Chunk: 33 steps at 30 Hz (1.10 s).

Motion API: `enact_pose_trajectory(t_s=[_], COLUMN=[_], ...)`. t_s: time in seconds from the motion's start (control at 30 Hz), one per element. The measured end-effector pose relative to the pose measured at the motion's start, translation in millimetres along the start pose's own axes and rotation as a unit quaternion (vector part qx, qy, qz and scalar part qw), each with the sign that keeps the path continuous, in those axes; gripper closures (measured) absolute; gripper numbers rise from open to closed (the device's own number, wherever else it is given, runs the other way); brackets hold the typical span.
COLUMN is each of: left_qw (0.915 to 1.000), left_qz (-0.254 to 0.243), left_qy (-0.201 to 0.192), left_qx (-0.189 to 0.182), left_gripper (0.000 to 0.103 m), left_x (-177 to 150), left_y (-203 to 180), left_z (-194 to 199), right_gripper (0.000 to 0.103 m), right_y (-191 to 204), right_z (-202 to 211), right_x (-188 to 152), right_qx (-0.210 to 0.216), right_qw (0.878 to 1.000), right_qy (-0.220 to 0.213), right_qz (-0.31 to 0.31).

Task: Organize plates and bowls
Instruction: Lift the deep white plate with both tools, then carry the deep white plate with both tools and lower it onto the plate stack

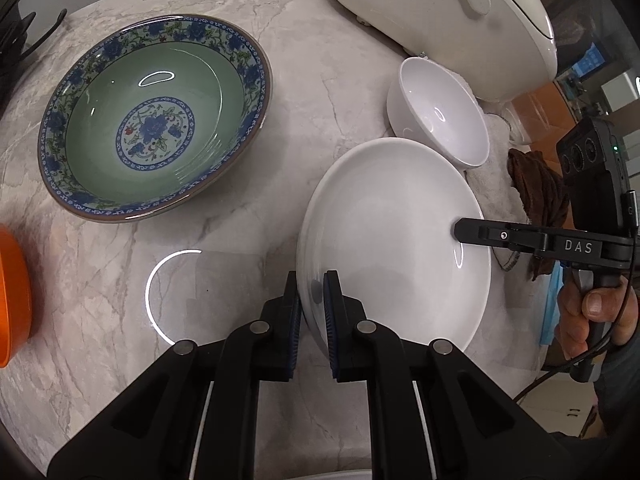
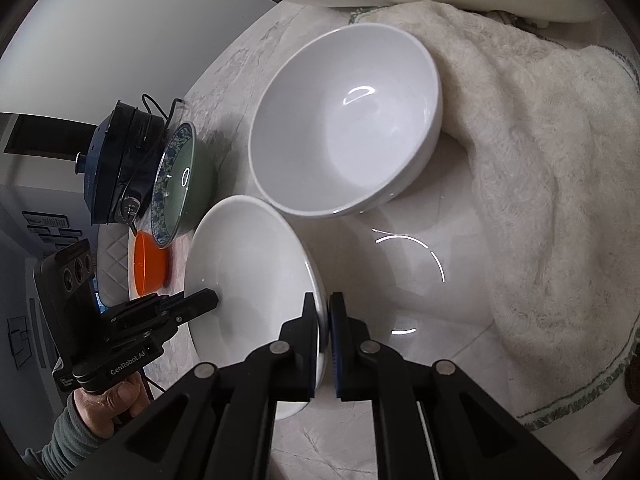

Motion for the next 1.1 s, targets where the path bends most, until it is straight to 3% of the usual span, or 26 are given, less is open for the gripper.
enact_pose_trajectory(t_s=[0.43, 0.77, 1.1], left_qw=[0.9985, 0.9962, 0.9963], left_qz=[0.012, 0.032, 0.054], left_qy=[-0.052, -0.075, -0.06], left_qx=[0.011, 0.028, 0.028], left_gripper=[0.094, 0.094, 0.094], left_x=[-49, -144, -230], left_y=[16, 46, 74], left_z=[89, 157, 164], right_gripper=[0.095, 0.095, 0.095], right_y=[63, 126, 151], right_z=[23, 17, -28], right_x=[-34, -91, -158], right_qx=[0.016, 0.027, 0.012], right_qw=[0.998, 0.994, 0.992], right_qy=[-0.013, 0.003, 0.053], right_qz=[0.056, 0.108, 0.112])
Point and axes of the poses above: each gripper's, at about its wrist camera, not at the fingertips, and z roughly against the way its jaws point, y to its left, x to its top, the point moved 1 cm from there along -z, roughly the way its jaws point, and after that the axes turned 3 degrees about x, right-handed, at the moved point
